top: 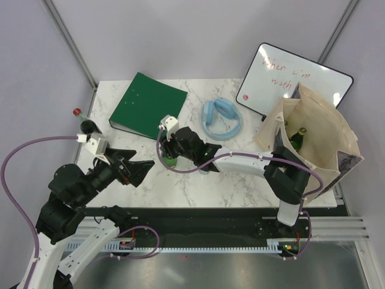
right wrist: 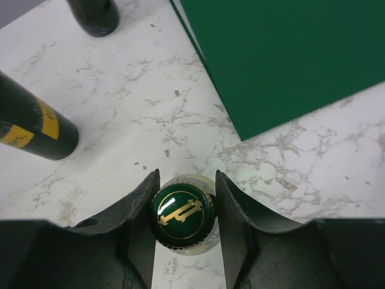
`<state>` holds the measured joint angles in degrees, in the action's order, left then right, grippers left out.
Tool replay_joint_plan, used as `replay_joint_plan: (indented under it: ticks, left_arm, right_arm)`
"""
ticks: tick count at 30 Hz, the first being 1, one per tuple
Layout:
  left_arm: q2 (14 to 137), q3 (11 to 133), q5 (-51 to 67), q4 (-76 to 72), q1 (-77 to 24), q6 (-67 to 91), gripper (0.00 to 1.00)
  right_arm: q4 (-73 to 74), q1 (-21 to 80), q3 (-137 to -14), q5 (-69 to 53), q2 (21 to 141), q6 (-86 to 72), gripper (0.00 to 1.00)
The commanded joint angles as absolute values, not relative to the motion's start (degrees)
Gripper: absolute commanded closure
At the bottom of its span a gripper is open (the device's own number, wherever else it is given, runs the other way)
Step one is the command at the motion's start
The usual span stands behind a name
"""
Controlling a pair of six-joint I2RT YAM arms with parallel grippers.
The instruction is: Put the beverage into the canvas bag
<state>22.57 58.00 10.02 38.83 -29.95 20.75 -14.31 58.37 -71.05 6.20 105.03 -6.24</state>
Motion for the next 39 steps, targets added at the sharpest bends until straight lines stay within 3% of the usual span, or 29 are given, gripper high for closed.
replay_joint_plan:
  ticks: [1, 12, 22, 31, 39]
  left_arm:
    - [25.13, 57.57, 6.86, 36.91, -29.79, 22.32, 0.00]
    - [29.61, 56.69, 2.46, 37.44, -29.79, 27.25, 0.00]
    - [34.44, 55.20, 3.78, 37.44, -29.79, 26.63, 0.00]
    - [39.11, 55.02, 6.42, 36.13, -29.79, 24.87, 0.00]
    - [40.60, 55.11, 8.00, 34.19, -29.79, 24.35, 0.00]
  right_arm:
    - [-13.90, 54.51, -76.90, 13.27, 98.88, -5.71, 1.00]
    - [-7.39, 51.86, -84.28, 20.11, 91.50, -3.87, 1.00]
    - [14.56, 47.82, -97.55, 29.79, 89.13, -4.14, 1.00]
    - [22.66, 41.14, -100.98, 35.77, 80.60, -2.20, 1.00]
    - [32.95, 38.06, -115.57, 45.60, 79.54, 2.27, 1.00]
